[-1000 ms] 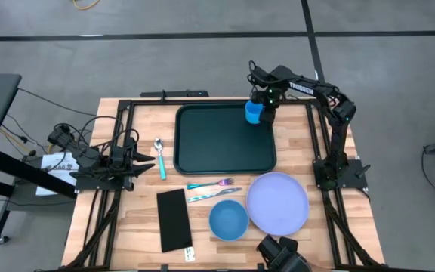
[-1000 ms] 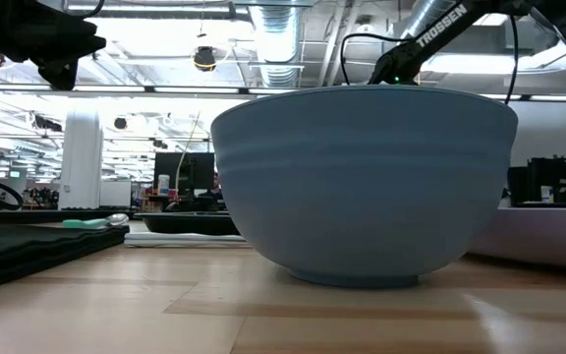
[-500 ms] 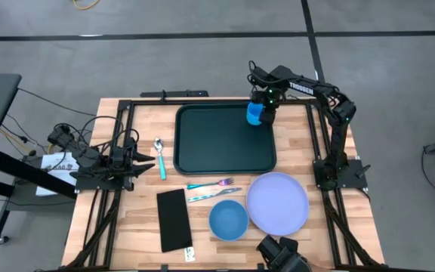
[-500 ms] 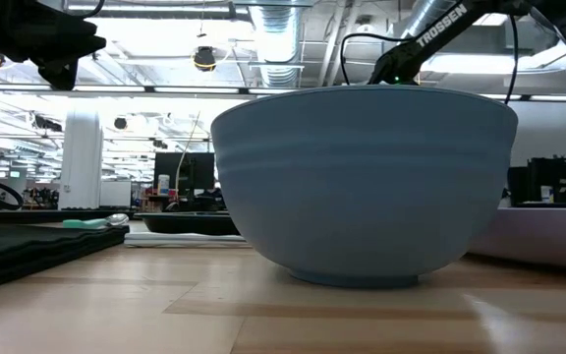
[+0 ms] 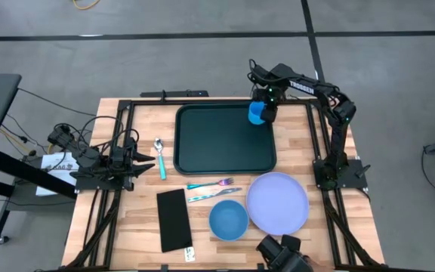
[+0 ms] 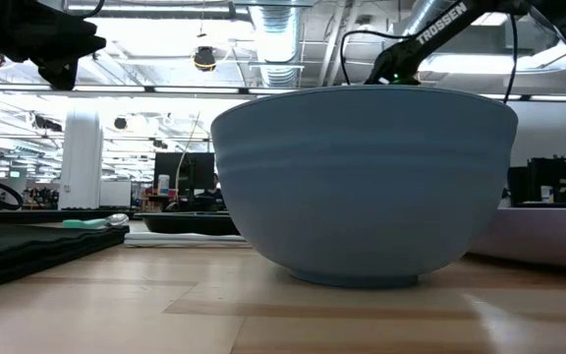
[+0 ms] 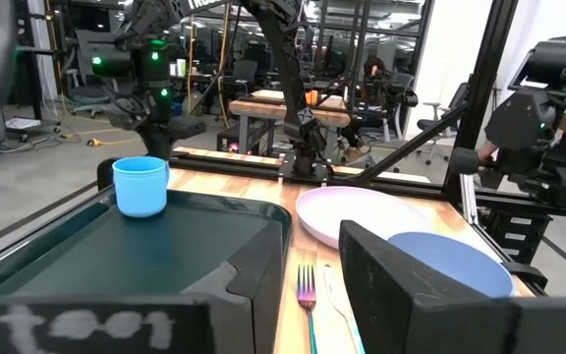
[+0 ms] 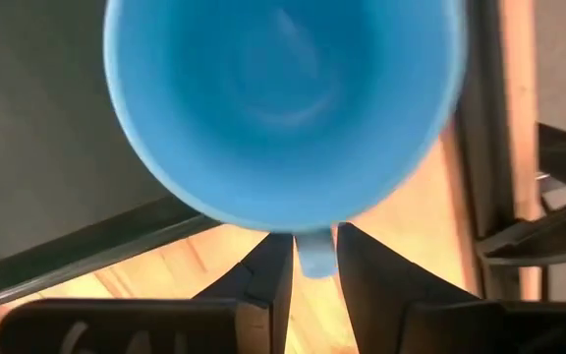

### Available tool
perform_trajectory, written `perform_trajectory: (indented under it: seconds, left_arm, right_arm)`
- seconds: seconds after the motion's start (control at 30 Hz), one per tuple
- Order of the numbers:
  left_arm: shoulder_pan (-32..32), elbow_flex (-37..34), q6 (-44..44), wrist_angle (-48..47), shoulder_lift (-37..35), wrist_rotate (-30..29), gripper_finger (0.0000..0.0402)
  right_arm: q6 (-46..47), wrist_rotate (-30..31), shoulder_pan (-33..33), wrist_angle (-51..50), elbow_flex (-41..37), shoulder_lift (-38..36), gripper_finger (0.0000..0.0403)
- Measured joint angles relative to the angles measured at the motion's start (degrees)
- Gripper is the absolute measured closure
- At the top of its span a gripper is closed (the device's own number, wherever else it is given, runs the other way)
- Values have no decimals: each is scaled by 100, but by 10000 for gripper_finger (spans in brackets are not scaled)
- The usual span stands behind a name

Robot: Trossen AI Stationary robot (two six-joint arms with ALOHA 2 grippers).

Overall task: Set up tray
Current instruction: Put the light blue mug in the top right of the black serving tray, then put the light purple plate in the bottom right of the black serving tray

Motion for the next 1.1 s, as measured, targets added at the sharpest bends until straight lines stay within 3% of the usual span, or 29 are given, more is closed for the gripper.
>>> perform_trajectory:
  seconds: [0.47,0.67,0.77,0.9,1.1]
  left_arm:
    - [0,0,2,0,2,0,307]
    - [0,0,0,0,0,0,307]
    - [0,0,-7,0,0,7,307]
    - [0,0,-17,0,1,7,307]
    - [0,0,-52,0,0,13,307]
  right_arm:
    - [19,498,338,-1309,1098,-7,326]
    - [484,-573,646,-1723,1329,-198,326]
    - [671,-1056,937,-1740,1162,-507,326]
    - [1092,-1229,1380,-1668,658,-1040,326]
    - [1734,-1273,1899,-1119,-806,-2041,326]
